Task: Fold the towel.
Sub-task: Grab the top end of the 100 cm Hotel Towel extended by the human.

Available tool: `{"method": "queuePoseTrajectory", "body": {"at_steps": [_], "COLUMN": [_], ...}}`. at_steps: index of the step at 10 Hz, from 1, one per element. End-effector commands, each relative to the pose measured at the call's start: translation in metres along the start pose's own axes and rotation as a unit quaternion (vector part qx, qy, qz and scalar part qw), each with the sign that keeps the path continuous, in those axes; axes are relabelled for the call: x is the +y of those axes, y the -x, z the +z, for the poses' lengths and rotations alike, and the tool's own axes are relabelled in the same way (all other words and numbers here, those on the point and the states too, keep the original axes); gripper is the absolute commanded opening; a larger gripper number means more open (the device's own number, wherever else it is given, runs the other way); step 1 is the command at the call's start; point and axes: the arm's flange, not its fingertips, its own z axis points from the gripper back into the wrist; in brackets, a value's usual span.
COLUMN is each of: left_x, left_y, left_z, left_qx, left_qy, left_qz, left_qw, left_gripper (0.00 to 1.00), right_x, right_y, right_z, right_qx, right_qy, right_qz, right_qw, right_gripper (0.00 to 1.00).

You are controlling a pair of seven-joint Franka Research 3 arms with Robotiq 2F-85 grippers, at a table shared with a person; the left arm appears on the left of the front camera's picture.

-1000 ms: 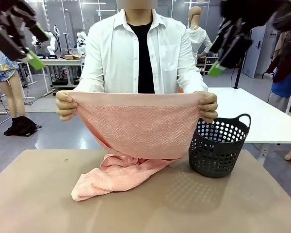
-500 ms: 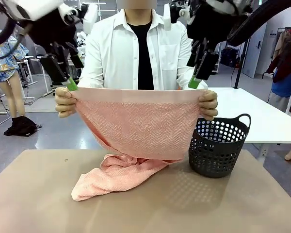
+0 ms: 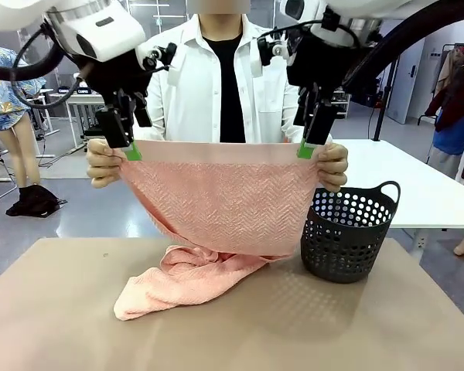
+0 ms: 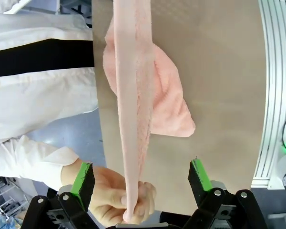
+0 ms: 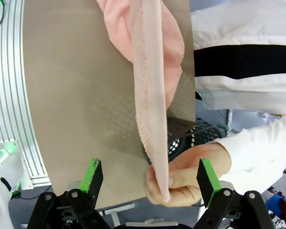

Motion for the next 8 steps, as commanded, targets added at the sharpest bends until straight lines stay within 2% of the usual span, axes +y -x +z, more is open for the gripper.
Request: {"method": "queuePoseTrajectory", "body": {"at_steps": [1, 3, 5, 6, 7, 8], "left_x": [0.007, 0.011, 0.014, 0.014, 0.015, 0.015], "left_y": [-0.005, -0.001, 0.006, 0.009, 0.011, 0.012], "left_z": [-0.004, -0.018, -0.031, -0.033, -0.035, -0.037], "left_qx": [0.019, 0.031, 0.016, -0.010, -0.015, -0.015], "left_qy": [0.012, 0.021, 0.039, 0.040, 0.040, 0.041], "left_qz": [0.007, 0.019, 0.027, 0.022, 0.028, 0.030], "left_qw": [1.000, 0.999, 0.999, 0.999, 0.999, 0.999], "left_gripper": [1.00, 1.00, 1.00, 0.72, 0.40, 0.13], "right_x": [-0.007, -0.010, -0.016, -0.016, -0.016, -0.015], "right_y": [-0.009, -0.012, -0.010, -0.009, -0.010, -0.010], "right_z": [-0.007, -0.023, -0.041, -0.045, -0.047, -0.051], "right_qx": [0.020, 0.021, 0.015, 0.019, 0.018, 0.021], "right_qy": [-0.009, -0.021, -0.043, -0.048, -0.051, -0.052], "right_qz": [-0.013, 0.000, 0.023, 0.027, 0.033, 0.037], "right_qw": [1.000, 1.000, 0.999, 0.998, 0.998, 0.998], "right_gripper": [1.00, 1.00, 1.00, 1.00, 0.83, 0.42]}}
